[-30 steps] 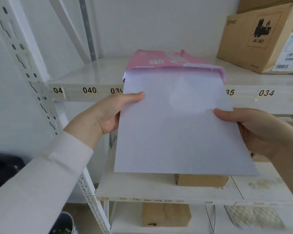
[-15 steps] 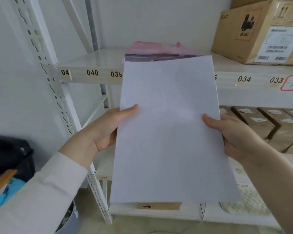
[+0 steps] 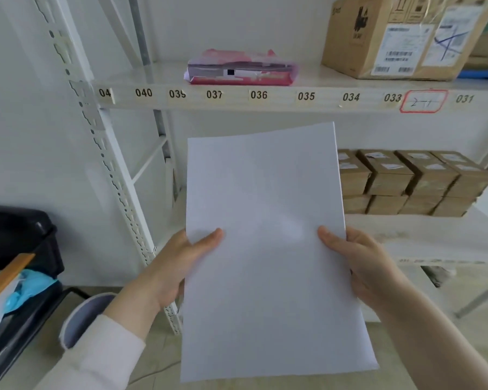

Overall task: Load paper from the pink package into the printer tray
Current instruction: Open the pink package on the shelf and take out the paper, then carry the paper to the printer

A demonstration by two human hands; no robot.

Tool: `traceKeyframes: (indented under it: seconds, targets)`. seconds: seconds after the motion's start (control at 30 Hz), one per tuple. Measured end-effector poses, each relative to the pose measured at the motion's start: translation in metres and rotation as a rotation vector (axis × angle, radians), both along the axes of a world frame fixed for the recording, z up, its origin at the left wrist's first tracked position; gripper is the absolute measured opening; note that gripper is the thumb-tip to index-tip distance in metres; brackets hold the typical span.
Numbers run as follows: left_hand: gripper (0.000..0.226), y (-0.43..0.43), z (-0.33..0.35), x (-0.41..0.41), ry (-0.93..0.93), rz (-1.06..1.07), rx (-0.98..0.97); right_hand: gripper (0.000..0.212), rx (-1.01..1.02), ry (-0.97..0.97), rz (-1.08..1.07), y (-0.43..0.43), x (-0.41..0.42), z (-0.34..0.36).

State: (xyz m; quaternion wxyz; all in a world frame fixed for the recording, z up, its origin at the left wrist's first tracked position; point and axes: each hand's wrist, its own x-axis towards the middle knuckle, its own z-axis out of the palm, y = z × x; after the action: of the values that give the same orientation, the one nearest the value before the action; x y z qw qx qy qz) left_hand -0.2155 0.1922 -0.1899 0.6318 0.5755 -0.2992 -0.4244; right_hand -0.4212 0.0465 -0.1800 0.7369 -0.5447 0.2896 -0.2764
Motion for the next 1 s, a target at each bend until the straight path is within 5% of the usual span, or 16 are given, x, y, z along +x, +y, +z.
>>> traceKeyframes:
  seconds: [0.27, 0.47, 0.8, 1.0]
  targets:
    - [0.051, 0.079, -0.064, -0.041, 0.003, 0.024, 0.066, 0.032, 0.142, 0.114, -0.035, 0.089, -0.045, -0.052]
    - [0.012, 0.132, -0.112, -0.065, 0.01, -0.028, 0.16, 0.026, 0.266, 0.145, -0.053, 0.166, -0.087, -0.104]
    - [0.019, 0.174, -0.167, -0.152, 0.148, -0.333, 0.335, 0.013, 0.231, 0.309, -0.401, 0.236, -0.186, -0.177]
    - [0.022, 0.172, -0.195, -0.213, 0.047, -0.405, 0.386, 0.014, 0.276, 0.398, -0.58, 0.261, -0.248, -0.203]
